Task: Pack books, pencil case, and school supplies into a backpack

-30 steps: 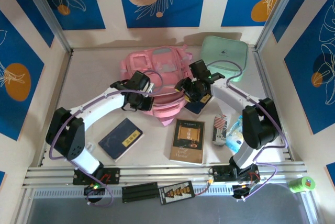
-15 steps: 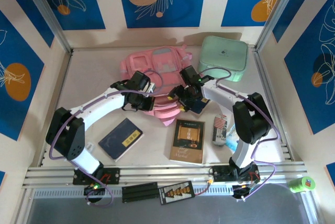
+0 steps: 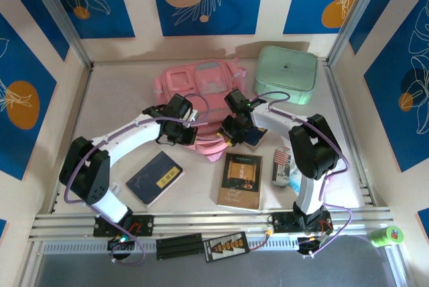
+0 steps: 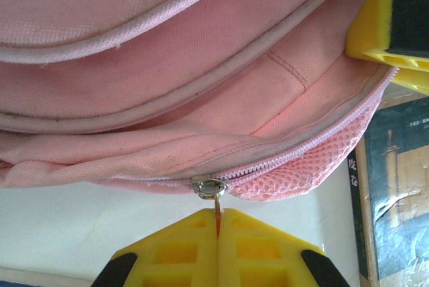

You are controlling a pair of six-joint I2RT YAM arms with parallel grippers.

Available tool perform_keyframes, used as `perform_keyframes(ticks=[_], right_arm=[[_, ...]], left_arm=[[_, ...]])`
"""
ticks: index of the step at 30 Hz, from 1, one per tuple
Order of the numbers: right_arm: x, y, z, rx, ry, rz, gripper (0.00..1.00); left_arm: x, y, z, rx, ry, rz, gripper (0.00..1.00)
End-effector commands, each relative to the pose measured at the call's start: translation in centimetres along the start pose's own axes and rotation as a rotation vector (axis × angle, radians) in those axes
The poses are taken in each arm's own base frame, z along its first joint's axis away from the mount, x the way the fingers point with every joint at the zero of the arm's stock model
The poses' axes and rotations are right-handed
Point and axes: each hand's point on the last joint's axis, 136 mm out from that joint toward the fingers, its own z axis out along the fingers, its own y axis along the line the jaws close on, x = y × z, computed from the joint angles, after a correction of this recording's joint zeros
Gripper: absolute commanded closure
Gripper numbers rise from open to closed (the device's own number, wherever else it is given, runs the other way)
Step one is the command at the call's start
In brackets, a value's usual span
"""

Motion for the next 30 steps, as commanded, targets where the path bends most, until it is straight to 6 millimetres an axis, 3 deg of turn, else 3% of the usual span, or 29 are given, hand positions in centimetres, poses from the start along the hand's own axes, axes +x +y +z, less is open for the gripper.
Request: perform_keyframes(ticks=[1,4,12,20,30], right_arm=[[-0.3,-0.5,0.2,0.023,-0.021,-0.004,0.78],[-0.8,-0.7,-0.4,0.02,-0.051,-0.001,0.87],[-1.7,-0.2,-2.2,-0.027,-0.124,-0.018,0.9],[-1.7,0.7,-2.8,-0.082,-0.131,-0.056,0.89],[-1.8,2.5,-3.4,-0.16,-0.126,-0.134,0.9]], left_arm=[[1.9,1.7,0.1,-0.103,0.075,0.035,1.0],[3.2,3.7,-0.4,-0.206,0.125,0.029,1.0],[4.4,6.7,-1.4,-0.331,0.151,0.012,1.0],[1.0,10.0,-1.2,-0.314,0.082,-0.099,1.0],[-2.4,15.3,-1.1,-0.323,0.041,-0.078,1.0]])
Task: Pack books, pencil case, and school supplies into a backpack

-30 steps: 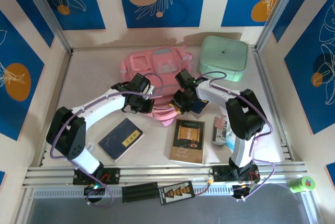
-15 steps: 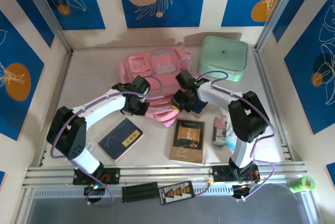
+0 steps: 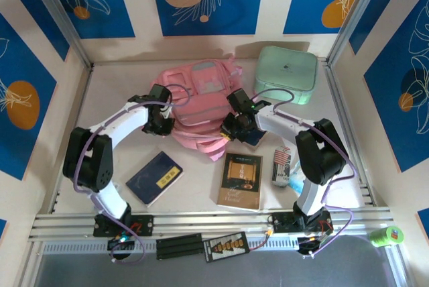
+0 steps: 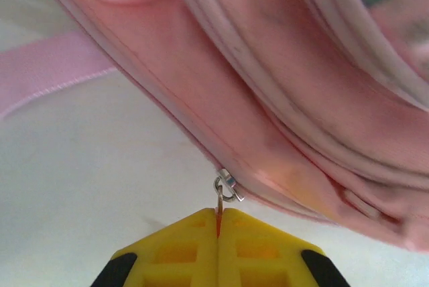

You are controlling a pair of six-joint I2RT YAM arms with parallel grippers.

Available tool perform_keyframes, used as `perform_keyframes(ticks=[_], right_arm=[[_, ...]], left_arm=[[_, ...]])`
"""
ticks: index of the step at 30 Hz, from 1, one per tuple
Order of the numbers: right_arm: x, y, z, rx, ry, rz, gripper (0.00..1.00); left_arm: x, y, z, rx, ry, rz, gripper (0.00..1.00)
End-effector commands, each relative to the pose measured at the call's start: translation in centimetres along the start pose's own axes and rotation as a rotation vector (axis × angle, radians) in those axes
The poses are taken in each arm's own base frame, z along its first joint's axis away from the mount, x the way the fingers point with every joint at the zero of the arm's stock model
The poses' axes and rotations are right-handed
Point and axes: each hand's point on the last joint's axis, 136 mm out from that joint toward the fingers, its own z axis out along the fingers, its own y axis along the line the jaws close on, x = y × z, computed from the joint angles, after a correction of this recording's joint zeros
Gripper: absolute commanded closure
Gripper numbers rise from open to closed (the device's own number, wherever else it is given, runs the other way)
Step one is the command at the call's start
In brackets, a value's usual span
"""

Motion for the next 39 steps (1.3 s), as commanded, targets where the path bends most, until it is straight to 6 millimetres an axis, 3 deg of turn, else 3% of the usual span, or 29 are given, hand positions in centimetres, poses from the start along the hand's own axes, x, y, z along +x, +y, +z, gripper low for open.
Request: perform_keyframes(ticks=[1,13,20,23,25,27,29,33,39], right_arm=[[-1.2,1.8,-1.7,-0.094,-0.054,-0.059,0.9],[-1.4,2.9,-2.6,-0.131,-0.077,-0.11,0.9],[-0.8,4.1,-2.1,-0.186,-0.021,-0.134,0.89],[-0.2,5.1,-1.9,-0.226,0.017,-0.139,0.89],[0.2,6.0,-1.9,-0.263,0.042,-0.129,0.89],[0.5,7.0,-1.7,-0.282,0.05,-0.123,0.89],[0.7,8.2,-1.5,-0.292,0.051,-0.128,0.89],[1.3,10.4,-0.2,-0.29,0.038,-0.147,0.88],[2.3,13.2,2.3,-0.275,-0.016,-0.213,0.8]], left_arm=[[-1.4,2.8,0.3,-0.045,-0.016,0.015,1.0],[-5.2,5.4,2.7,-0.038,-0.042,0.008,1.0],[-7.3,7.2,2.6,-0.099,-0.07,-0.066,1.0],[-7.0,7.3,1.0,-0.104,-0.083,-0.132,1.0],[-6.4,7.6,-0.4,-0.123,-0.106,-0.186,0.85],[-5.7,7.9,-2.7,-0.138,-0.147,-0.249,0.63],[-4.7,8.1,-4.7,-0.142,-0.185,-0.302,0.5],[-2.1,8.8,-8.2,-0.156,-0.258,-0.426,0.34],[0.5,7.1,-10.8,-0.048,-0.329,-0.439,0.13]])
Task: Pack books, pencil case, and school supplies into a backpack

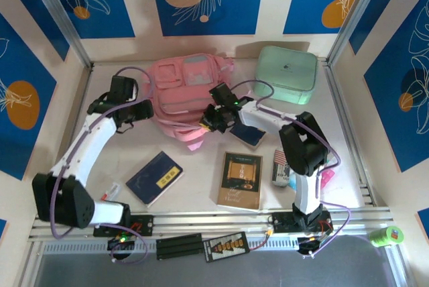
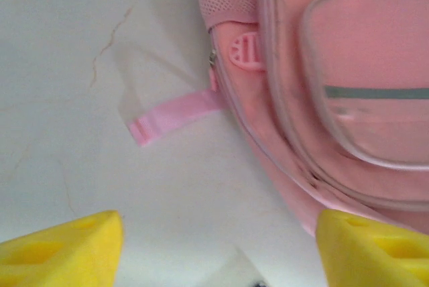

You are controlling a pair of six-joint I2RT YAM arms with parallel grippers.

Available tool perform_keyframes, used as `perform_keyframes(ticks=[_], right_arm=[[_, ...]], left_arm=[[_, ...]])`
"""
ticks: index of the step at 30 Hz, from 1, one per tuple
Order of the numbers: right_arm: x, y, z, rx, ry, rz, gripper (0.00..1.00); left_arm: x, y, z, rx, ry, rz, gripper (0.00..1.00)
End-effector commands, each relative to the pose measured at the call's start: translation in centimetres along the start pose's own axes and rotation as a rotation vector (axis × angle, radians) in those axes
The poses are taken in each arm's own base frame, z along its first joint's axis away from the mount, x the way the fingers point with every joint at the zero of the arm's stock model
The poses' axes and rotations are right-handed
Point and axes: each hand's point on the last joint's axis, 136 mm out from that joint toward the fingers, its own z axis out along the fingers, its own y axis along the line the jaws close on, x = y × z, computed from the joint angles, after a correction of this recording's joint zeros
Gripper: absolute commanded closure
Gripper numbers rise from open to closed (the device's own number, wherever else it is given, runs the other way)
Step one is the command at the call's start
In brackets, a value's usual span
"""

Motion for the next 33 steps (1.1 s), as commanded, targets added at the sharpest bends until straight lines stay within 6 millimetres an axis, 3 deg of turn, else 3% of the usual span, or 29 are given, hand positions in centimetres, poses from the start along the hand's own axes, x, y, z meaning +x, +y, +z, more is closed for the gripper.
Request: perform_keyframes(ticks=[1,4,8,13,16,22,27,33], right_arm=[[-0.1,4.2,0.1,-0.083,-0.054,-0.096,0.76],[0.3,4.2,-0.9,-0.04,-0.087,-0.148,0.56],[1.1,2.7,-4.4,0.014,-0.142,-0.223,0.33],[2.8,-0.8,-8.3,0.088,-0.176,-0.281,0.22],[2.9,-4.2,-10.2,0.169,-0.238,-0.271,0.18],[0.4,-9.4,-12.7,0.283,-0.296,-0.171,0.18],[-2.8,-10.2,-11.5,0.269,-0.256,-0.104,0.24],[-6.9,-10.2,-9.4,0.32,-0.267,-0.081,0.25]], left_arm=[[2.6,0.1,-0.2,0.046,0.057,-0.043,0.11],[3.5,-1.4,-0.7,0.158,0.055,-0.028,0.07],[4.4,-3.8,-1.6,0.317,0.051,-0.01,0.06],[5.0,-7.3,-2.9,0.418,0.039,0.064,0.05],[5.8,-10.3,-3.5,0.482,0.041,0.123,0.04],[8.1,-16.4,-3.8,0.63,0.067,0.204,0.0],[9.5,-19.1,-3.6,0.707,0.087,0.234,0.0],[9.9,-19.5,-3.5,0.742,0.073,0.212,0.0]])
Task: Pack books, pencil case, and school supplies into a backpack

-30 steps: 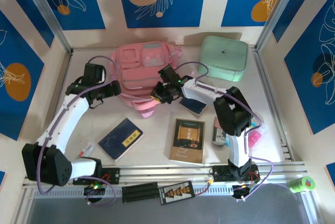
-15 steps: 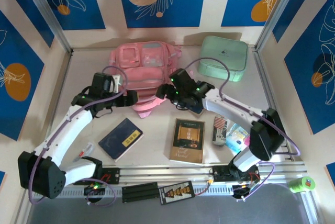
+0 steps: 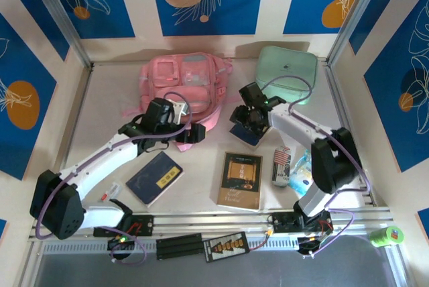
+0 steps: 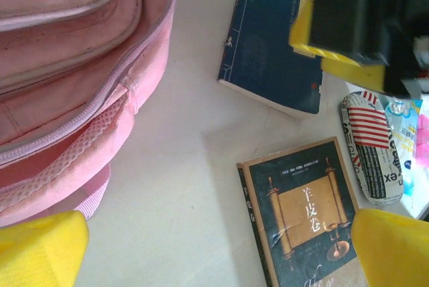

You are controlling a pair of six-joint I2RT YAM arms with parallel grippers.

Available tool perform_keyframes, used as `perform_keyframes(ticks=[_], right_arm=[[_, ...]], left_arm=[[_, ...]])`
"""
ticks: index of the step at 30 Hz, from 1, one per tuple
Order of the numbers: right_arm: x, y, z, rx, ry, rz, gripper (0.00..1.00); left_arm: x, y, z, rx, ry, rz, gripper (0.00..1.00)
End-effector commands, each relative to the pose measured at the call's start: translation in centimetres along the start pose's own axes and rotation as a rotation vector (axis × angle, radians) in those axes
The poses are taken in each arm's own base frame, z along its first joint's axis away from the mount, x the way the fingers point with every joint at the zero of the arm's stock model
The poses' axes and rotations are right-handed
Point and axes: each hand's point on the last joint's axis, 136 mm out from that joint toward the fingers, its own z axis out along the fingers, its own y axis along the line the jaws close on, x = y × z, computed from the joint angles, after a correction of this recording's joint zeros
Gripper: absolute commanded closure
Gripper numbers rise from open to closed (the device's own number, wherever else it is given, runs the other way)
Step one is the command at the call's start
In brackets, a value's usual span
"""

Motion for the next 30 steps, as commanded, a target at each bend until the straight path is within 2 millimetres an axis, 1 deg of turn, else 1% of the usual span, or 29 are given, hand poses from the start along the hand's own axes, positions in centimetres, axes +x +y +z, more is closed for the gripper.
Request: perform_keyframes(ticks=[1,4,8,11,12,14,16,19,20,22,23,24,26,28,30], right_arm=[[-1.1,1.1,1.0,-0.006,0.013,-0.022,0.25],[-1.3,1.2,3.1,0.002,0.053,0.002,0.25],[-0.7,1.5,5.6,0.002,0.118,-0.003,0.25],[0.3,1.7,7.2,-0.006,0.18,-0.042,0.26],[1.0,1.7,7.6,-0.019,0.213,-0.066,0.29],[2.2,0.6,7.9,-0.007,0.249,-0.109,0.31],[3.3,-1.0,7.8,0.013,0.266,-0.158,0.31],[3.8,-3.4,6.9,0.053,0.258,-0.227,0.31],[3.7,-3.8,6.6,0.052,0.254,-0.247,0.31],[3.4,-4.0,5.9,0.034,0.245,-0.272,0.31],[3.0,-3.7,5.4,0.008,0.232,-0.274,0.31],[2.6,-3.0,4.6,-0.036,0.227,-0.26,0.33],[1.2,-2.2,3.1,-0.112,0.196,-0.196,0.39],[-0.3,-3.0,1.8,-0.121,0.144,-0.109,0.41],[-1.3,-5.2,1.1,-0.084,0.097,-0.004,0.45]], left_arm=[[-0.4,-1.2,-0.1,0.063,-0.034,0.001,0.0],[-0.2,-0.9,0.1,0.049,-0.022,0.01,0.0],[-0.2,-0.9,0.4,0.038,0.01,0.033,0.0],[-0.3,-1.0,0.7,0.036,0.034,0.035,0.0],[-0.3,-1.1,0.9,0.042,0.044,0.034,0.0],[-0.4,-2.0,1.3,0.084,0.067,0.04,0.0],[-0.6,-3.0,1.7,0.121,0.086,0.057,0.0],[-1.0,-3.5,2.9,0.117,0.096,0.074,0.0],[-1.1,-3.8,3.5,0.12,0.104,0.075,0.0],[-1.3,-4.0,4.7,0.112,0.124,0.071,0.0],[-1.3,-4.1,5.4,0.107,0.132,0.07,0.0],[-1.4,-4.4,6.0,0.101,0.139,0.068,0.0],[-1.6,-4.9,7.3,0.092,0.146,0.07,0.0],[-1.4,-5.7,8.9,0.089,0.163,0.075,0.0],[-1.3,-6.4,10.8,0.08,0.184,0.083,0.01]])
